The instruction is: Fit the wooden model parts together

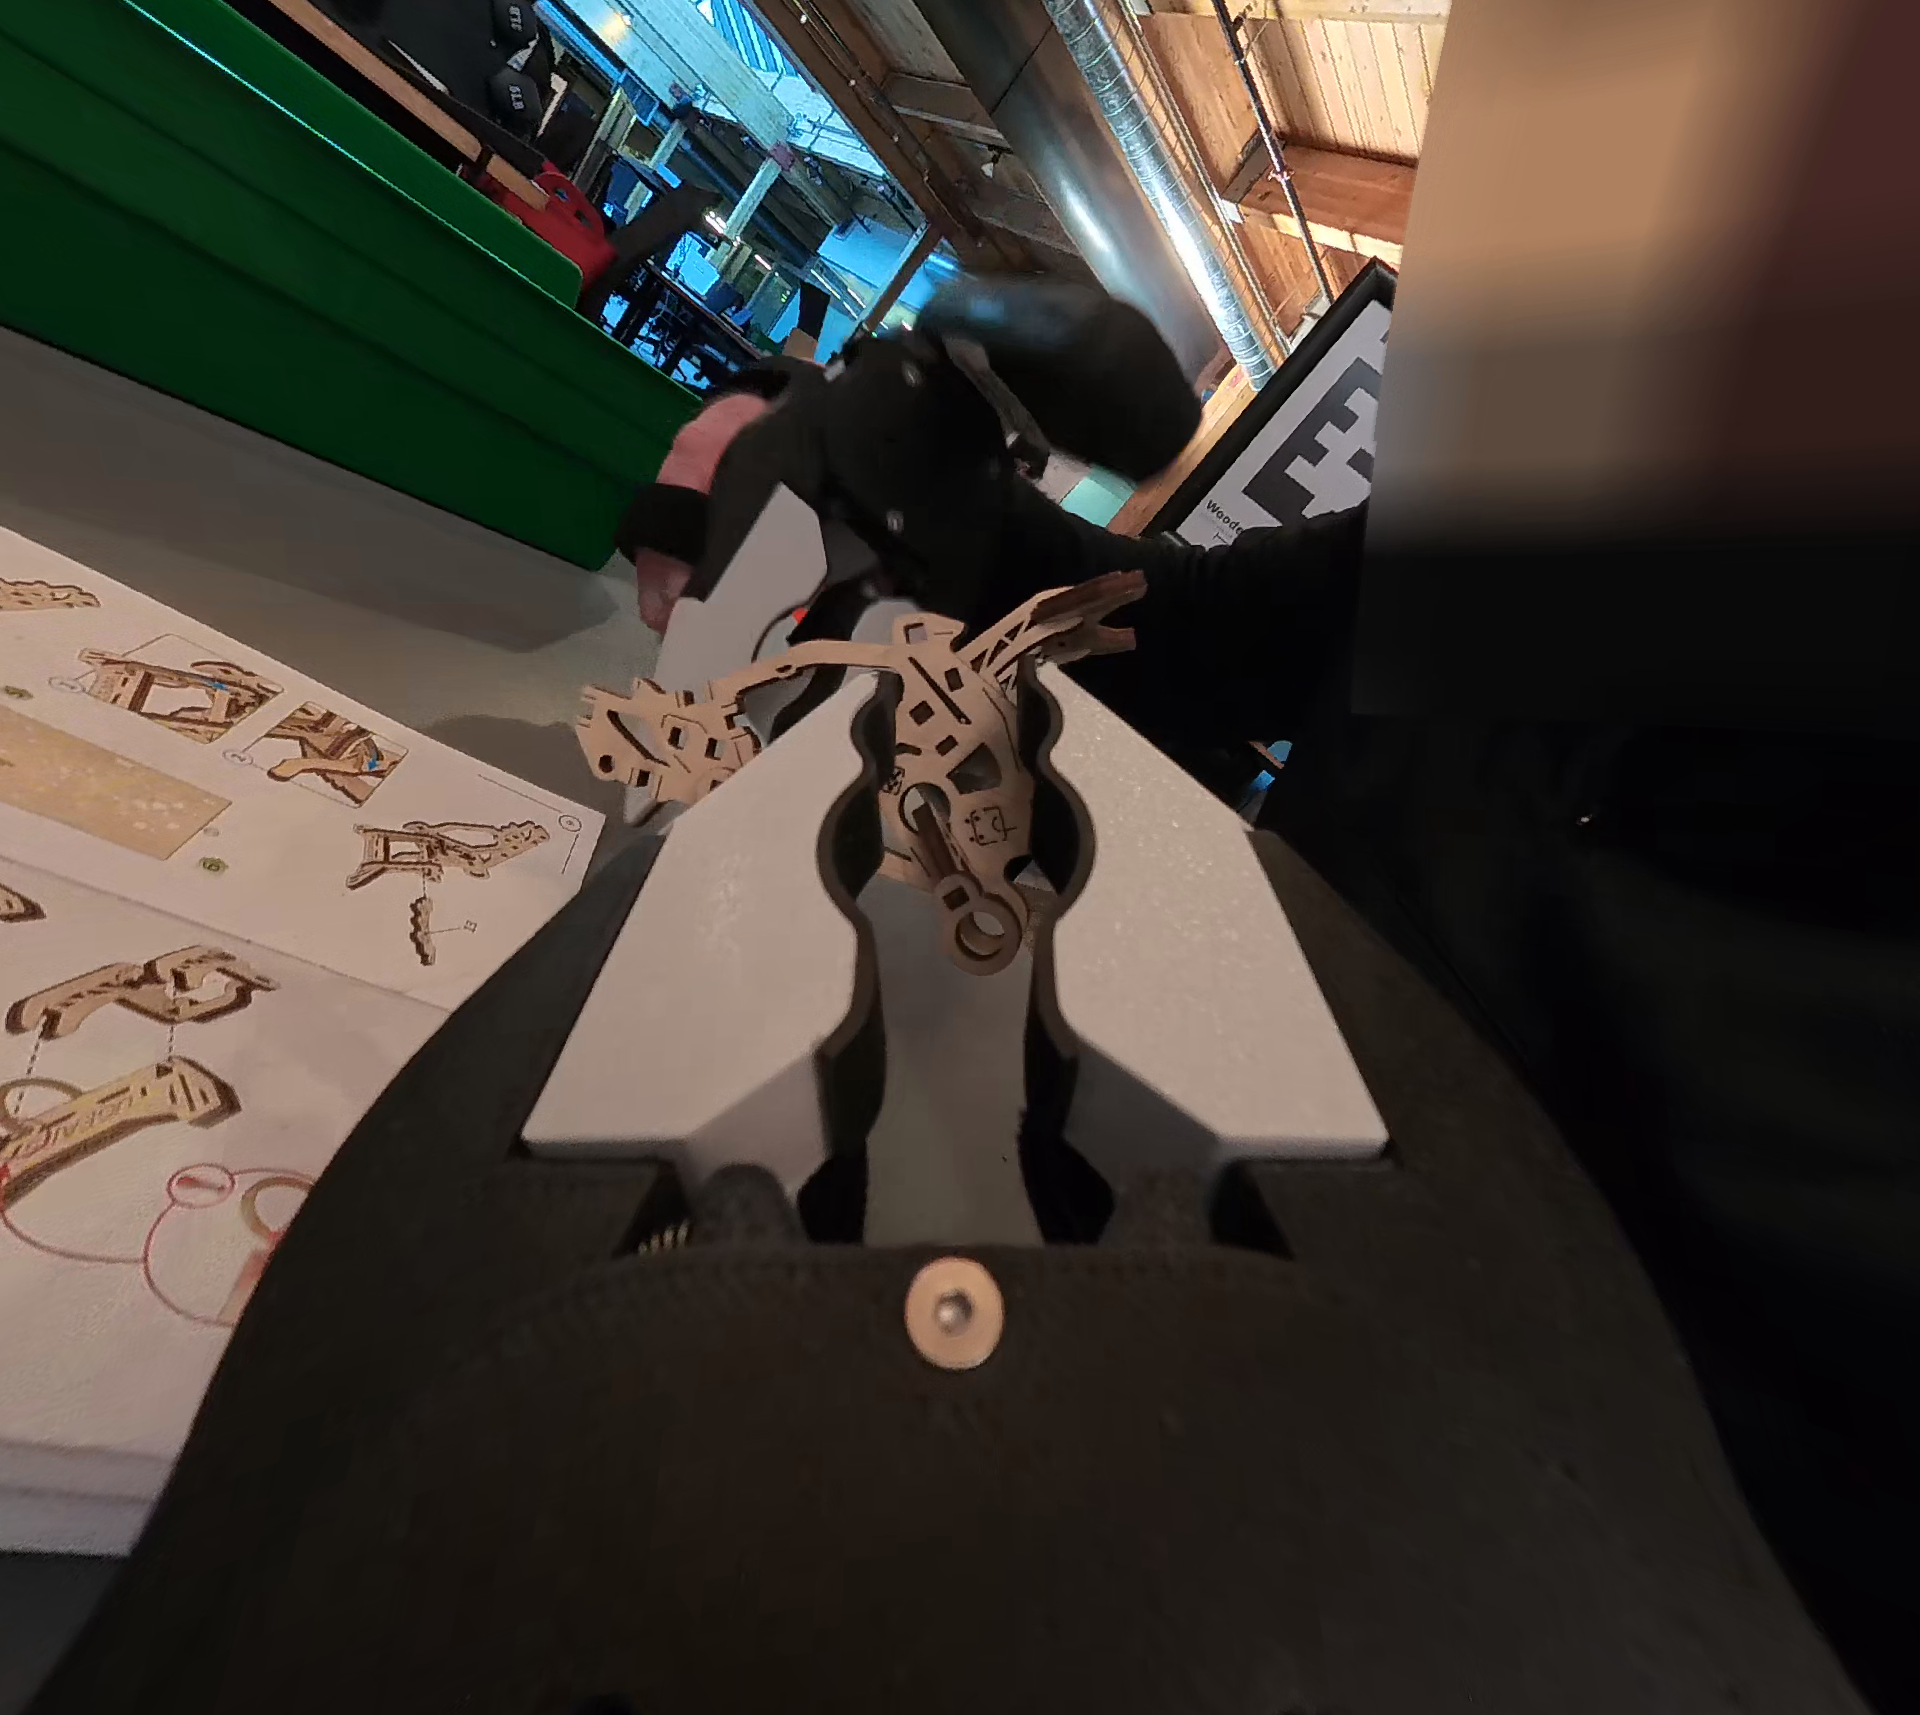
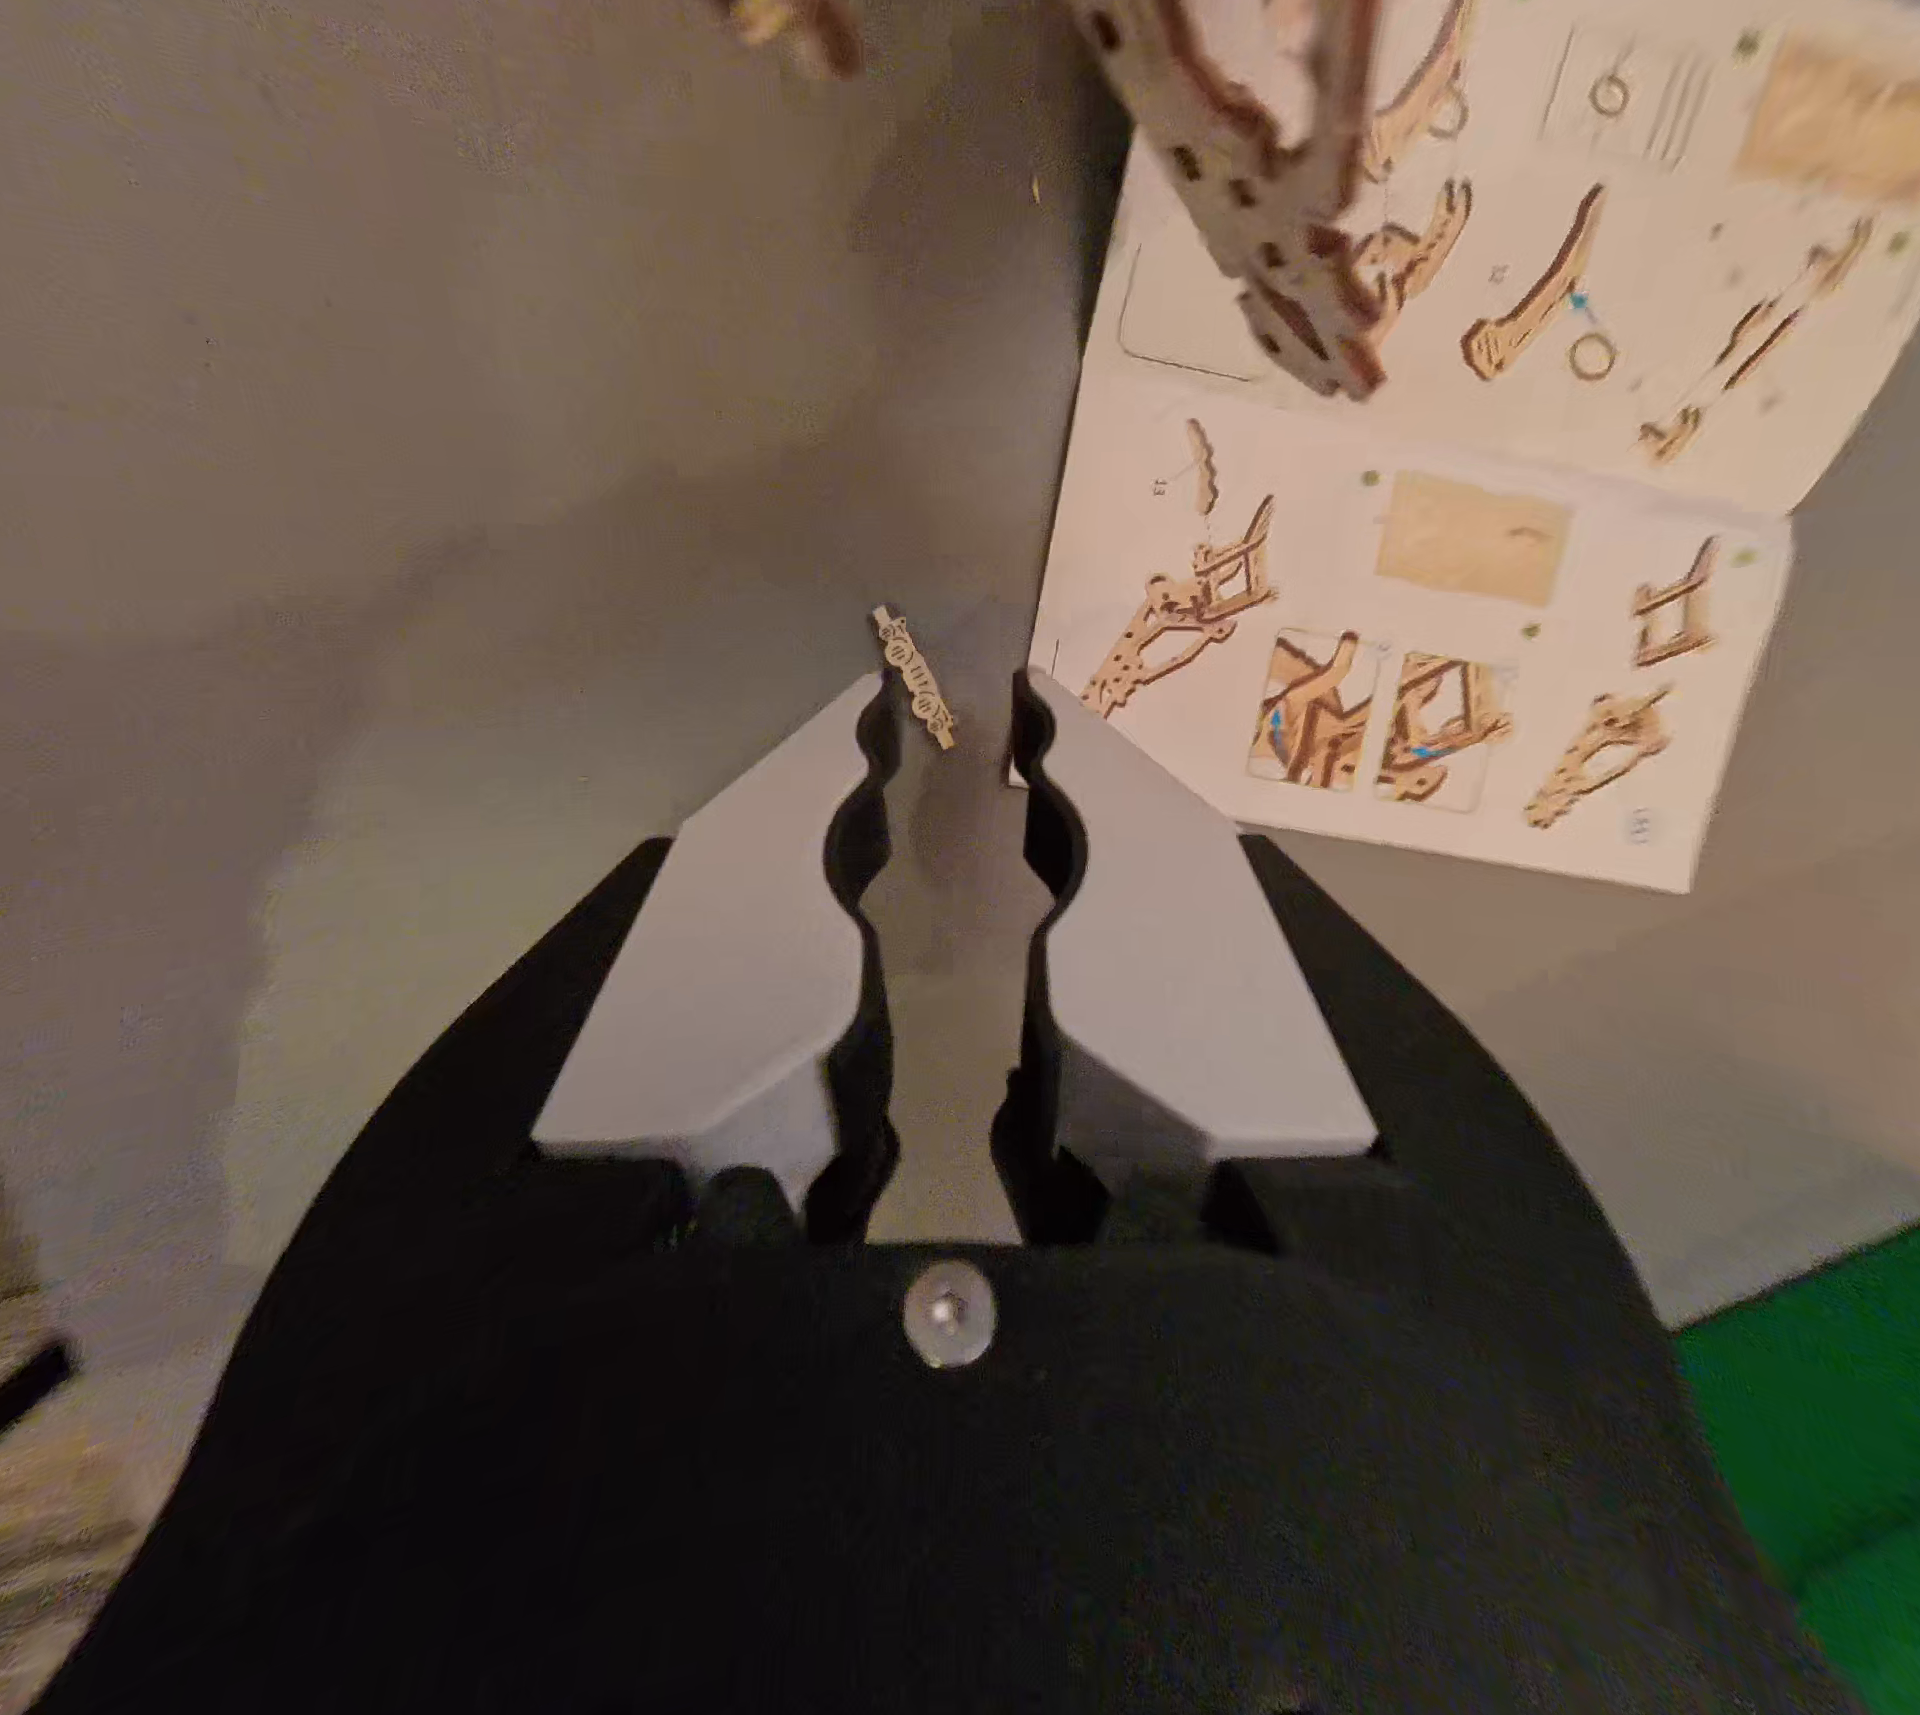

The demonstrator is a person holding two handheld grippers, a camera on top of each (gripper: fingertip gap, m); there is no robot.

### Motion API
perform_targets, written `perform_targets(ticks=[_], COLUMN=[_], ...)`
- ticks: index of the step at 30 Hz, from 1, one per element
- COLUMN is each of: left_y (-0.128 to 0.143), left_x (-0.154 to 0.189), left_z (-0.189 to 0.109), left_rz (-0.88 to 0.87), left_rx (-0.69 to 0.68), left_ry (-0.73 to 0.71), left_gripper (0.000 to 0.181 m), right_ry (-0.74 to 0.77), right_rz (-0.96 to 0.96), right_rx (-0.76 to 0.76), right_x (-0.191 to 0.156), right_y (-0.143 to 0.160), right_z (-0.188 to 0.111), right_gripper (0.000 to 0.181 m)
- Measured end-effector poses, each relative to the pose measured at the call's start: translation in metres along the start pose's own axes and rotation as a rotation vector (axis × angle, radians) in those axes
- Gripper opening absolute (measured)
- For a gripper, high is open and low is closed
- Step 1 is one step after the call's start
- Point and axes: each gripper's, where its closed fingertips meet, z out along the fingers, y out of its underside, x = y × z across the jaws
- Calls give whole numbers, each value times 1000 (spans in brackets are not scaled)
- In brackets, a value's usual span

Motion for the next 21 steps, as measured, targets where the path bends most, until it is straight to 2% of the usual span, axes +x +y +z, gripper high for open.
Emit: perform_targets(ticks=[1, 3, 7, 11, 14, 17, 21], left_y=[0, 1, 2, 1, 1, 2, -1], left_x=[0, 0, 0, 1, 4, 9, 20], left_z=[0, 1, 1, 1, 1, 1, 2], left_rz=[1, 2, 6, 13, 27, 86, 145], left_rx=[-3, -6, -11, -10, -11, -32, -27], left_ry=[-1, -3, -4, 0, 8, 14, 52], left_gripper=[21, 20, 20, 20, 20, 20, 20], right_ry=[23, 5, -21, -96, -202, -346, -477], right_rz=[-44, -86, -71, 128, 351, 564, 723], right_rx=[-26, -64, -26, 8, 168, 390, 565], right_x=[0, -5, -7, -7, -12, -11, -4], right_y=[4, 11, 6, 3, -18, -49, -74], right_z=[3, 10, 15, 14, 3, -26, -58], right_gripper=[17, 17, 7, 2, 3, 2, 2])
